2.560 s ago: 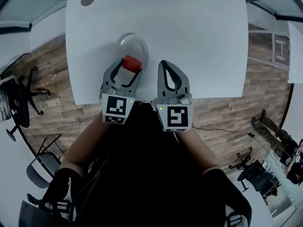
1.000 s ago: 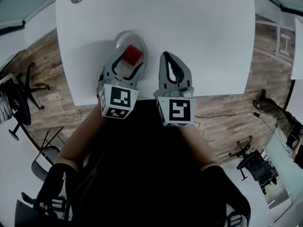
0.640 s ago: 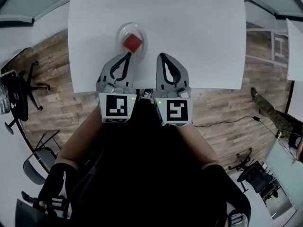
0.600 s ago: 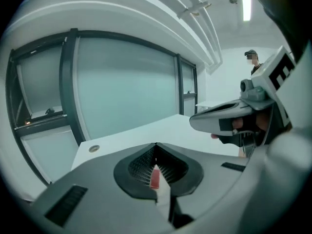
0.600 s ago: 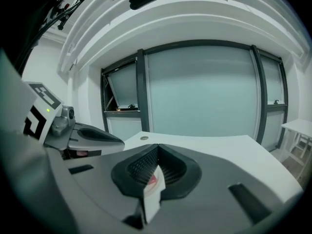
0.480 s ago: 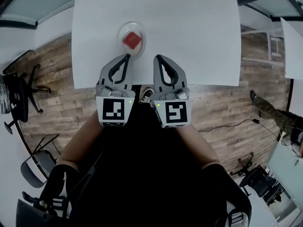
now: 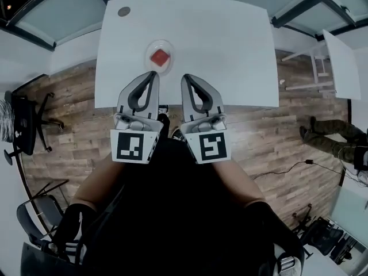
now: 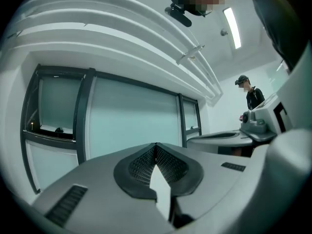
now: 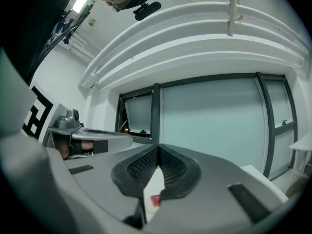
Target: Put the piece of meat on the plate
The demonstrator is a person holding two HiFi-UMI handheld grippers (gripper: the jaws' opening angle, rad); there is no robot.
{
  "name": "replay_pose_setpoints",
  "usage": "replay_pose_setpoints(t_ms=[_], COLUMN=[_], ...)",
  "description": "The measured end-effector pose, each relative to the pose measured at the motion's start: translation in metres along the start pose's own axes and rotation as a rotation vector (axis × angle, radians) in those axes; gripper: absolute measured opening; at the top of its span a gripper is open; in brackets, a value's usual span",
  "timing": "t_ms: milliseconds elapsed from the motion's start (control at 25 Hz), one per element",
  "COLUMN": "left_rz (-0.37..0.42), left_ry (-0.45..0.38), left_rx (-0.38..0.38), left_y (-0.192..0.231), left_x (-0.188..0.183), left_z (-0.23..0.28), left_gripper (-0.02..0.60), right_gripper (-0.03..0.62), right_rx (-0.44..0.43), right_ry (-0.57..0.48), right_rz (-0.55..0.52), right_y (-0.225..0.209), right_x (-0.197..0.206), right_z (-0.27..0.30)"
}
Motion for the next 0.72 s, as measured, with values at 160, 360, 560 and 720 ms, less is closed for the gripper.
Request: replay_pose_setpoints(t_ms=[160, 360, 560, 720], left_rz=[0.02, 0.035, 0.049, 0.042], left_ry=[-0.07, -0.089, -0.087, -0.072], left_rx=[0.015, 0.004, -0.009, -0.02], left_y=[-0.007, -0.011, -0.019, -0.027], left_x=[-0.019, -0.029, -0.032, -0.029], left_z=[-0.011, -0.021, -0.03, -0.034], left_gripper=[0.003, 0.003, 0.003, 0.003], right_gripper=[0.003, 0.003, 0.003, 0.003], right_rx=[-0.007, -0.02, -0.035, -0.044], right_ry=[-0.037, -0.071, -0.083, -0.09], right_rz=[-0.008, -0.018, -0.019, -0.029], right_y=[0.005, 0.011, 0.018, 0.019], right_x=[-0.014, -0.027, -0.03, -0.03], right_z=[-0.008, -0.018, -0.027, -0.032])
Point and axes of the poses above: the fingertips, and each gripper's own axes: z forward along the fingers, y to its left, x out of its underside, the point moved 2 cm from there along -z, backward along the fingers, and after that the axes turned 10 degrees about -y, right-handed, at the moved point
